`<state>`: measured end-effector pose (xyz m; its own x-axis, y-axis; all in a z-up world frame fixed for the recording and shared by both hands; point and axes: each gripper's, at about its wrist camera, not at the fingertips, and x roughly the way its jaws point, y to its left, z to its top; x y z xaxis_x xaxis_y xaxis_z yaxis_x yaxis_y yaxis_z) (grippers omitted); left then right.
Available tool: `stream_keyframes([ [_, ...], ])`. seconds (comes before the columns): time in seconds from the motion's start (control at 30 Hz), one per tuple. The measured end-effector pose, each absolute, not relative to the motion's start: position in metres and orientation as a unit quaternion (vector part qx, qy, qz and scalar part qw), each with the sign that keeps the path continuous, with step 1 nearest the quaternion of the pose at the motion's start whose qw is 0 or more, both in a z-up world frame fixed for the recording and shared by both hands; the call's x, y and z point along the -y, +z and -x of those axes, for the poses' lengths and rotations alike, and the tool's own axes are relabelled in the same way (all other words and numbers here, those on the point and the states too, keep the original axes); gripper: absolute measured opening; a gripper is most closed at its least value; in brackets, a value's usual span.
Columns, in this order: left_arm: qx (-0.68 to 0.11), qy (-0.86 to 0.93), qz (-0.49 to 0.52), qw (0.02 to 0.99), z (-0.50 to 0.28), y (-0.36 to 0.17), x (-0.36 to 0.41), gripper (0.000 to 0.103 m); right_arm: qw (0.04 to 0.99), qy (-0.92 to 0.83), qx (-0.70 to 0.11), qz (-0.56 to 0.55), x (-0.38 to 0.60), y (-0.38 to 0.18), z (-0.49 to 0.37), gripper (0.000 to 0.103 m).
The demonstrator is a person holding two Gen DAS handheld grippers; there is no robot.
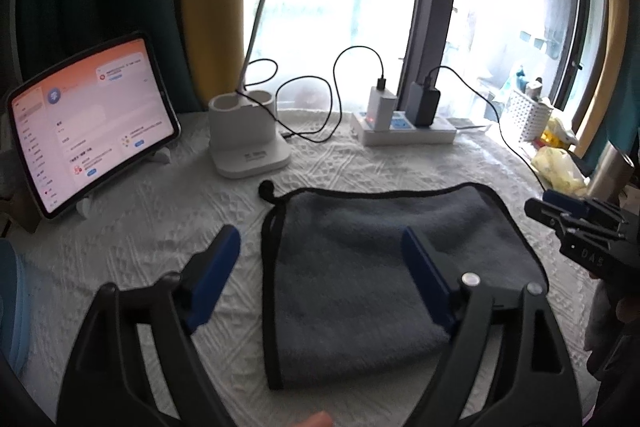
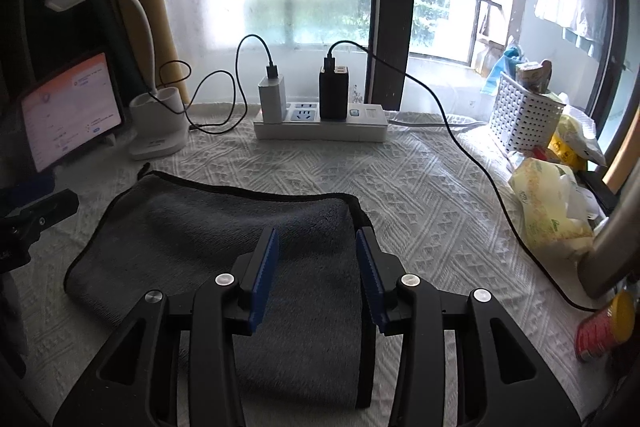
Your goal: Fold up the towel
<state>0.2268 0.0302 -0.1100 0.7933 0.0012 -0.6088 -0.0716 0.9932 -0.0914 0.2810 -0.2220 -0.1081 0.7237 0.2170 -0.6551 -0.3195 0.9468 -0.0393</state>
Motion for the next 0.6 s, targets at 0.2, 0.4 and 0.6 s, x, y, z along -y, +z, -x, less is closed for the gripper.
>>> stream_keyframes([
  [0.2,-0.312,0.012,0.058,0.948,-0.206,-0.101,-0.028,0.085,0.929,0.145,-0.333,0.073,0.226,-0.099,-0.262,0.043],
  [0.4,-0.305,0.006,0.058,0.951,-0.185,-0.096,-0.026,0.085,0.932,0.144,-0.325,0.074,0.232,-0.092,-0.243,0.043],
  [0.6,-0.292,0.002,0.054,0.955,-0.164,-0.092,-0.02,0.085,0.936,0.142,-0.313,0.071,0.239,-0.085,-0.222,0.043],
])
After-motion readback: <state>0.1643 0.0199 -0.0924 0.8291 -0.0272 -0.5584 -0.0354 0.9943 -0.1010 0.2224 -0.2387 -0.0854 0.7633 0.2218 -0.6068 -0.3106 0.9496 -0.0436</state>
